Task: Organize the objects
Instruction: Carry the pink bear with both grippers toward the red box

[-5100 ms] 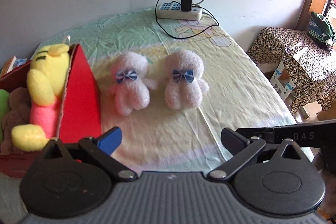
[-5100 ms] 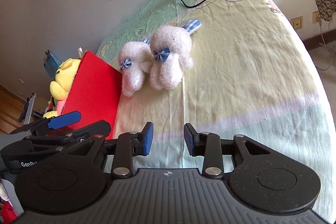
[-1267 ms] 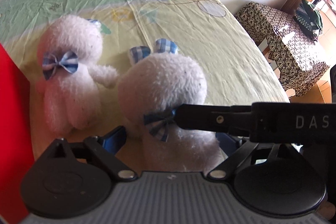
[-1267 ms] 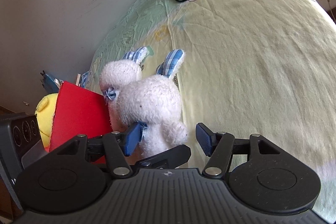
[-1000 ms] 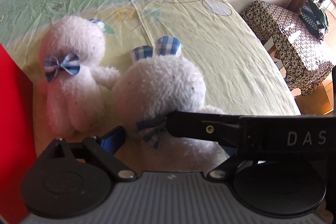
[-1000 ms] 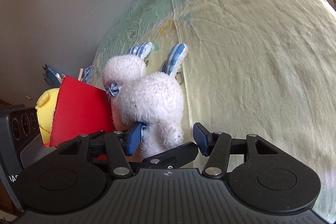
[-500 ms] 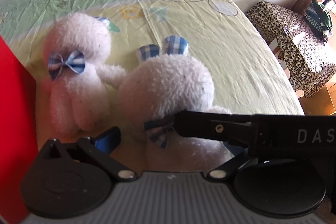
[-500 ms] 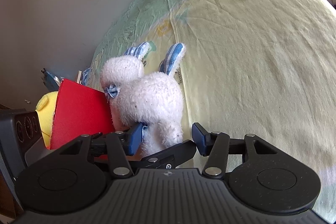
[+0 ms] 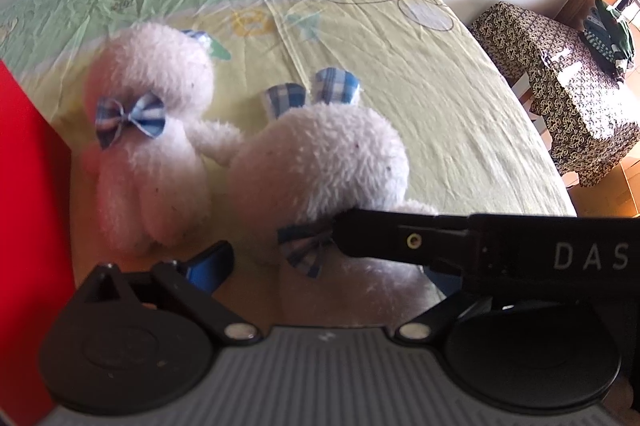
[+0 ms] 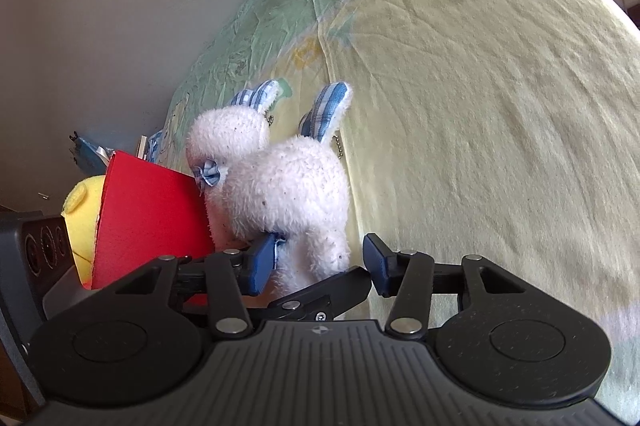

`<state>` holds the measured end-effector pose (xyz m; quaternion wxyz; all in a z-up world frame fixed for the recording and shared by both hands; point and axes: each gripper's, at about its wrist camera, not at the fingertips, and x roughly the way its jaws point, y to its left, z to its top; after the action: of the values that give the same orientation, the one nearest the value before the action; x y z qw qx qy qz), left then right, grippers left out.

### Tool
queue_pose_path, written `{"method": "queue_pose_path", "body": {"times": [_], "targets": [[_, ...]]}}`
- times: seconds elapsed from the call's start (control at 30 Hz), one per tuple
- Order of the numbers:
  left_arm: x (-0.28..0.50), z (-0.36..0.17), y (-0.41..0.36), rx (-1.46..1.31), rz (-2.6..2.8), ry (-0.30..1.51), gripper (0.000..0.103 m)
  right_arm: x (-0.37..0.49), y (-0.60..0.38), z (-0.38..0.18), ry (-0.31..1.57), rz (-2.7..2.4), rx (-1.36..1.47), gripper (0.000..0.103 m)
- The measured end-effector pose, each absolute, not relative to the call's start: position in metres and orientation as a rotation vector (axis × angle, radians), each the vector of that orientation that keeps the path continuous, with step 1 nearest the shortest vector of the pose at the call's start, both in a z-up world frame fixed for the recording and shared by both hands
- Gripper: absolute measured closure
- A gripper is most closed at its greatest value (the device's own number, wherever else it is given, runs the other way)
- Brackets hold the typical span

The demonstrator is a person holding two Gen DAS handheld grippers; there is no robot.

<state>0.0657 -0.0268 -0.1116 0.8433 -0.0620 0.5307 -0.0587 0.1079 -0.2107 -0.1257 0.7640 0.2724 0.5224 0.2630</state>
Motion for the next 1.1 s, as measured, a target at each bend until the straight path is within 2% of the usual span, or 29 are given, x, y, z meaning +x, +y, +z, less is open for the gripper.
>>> {"method": "queue_pose_path", "body": {"times": [0.1,0.23,0.3,0.33,0.37,0.57,1.1], "targets": [[0.062,-0.104,-0.028,-0.135,-0.150,1.095,0.011,0.106,-0.212,-0.121,1.126,0.564,0.576,0.062],[0.058,-0.099,-0.031,-0.142,-0.172,1.084,0.020,0.103,-0.214,-0.120,1.124,0.556,0.582,0.064],[0.055,-0.097,-0.032,-0.156,-0.196,1.079,0.028,0.100,-0.216,-0.119,1.121,0.557,0.584,0.066],[0.054,-0.095,-0.032,-0.162,-0.212,1.073,0.035,0.099,-0.216,-0.117,1.117,0.560,0.584,0.067],[0.051,-0.092,-0.034,-0.157,-0.219,1.062,0.037,0.097,-0.217,-0.115,1.110,0.563,0.580,0.067],[0.033,-0.077,-0.043,-0.133,-0.244,0.999,0.043,0.082,-0.224,-0.101,1.089,0.590,0.581,0.070],[-0.043,0.001,-0.045,-0.103,-0.199,0.780,0.043,0.028,-0.220,-0.020,0.908,0.757,0.543,0.071]]}}
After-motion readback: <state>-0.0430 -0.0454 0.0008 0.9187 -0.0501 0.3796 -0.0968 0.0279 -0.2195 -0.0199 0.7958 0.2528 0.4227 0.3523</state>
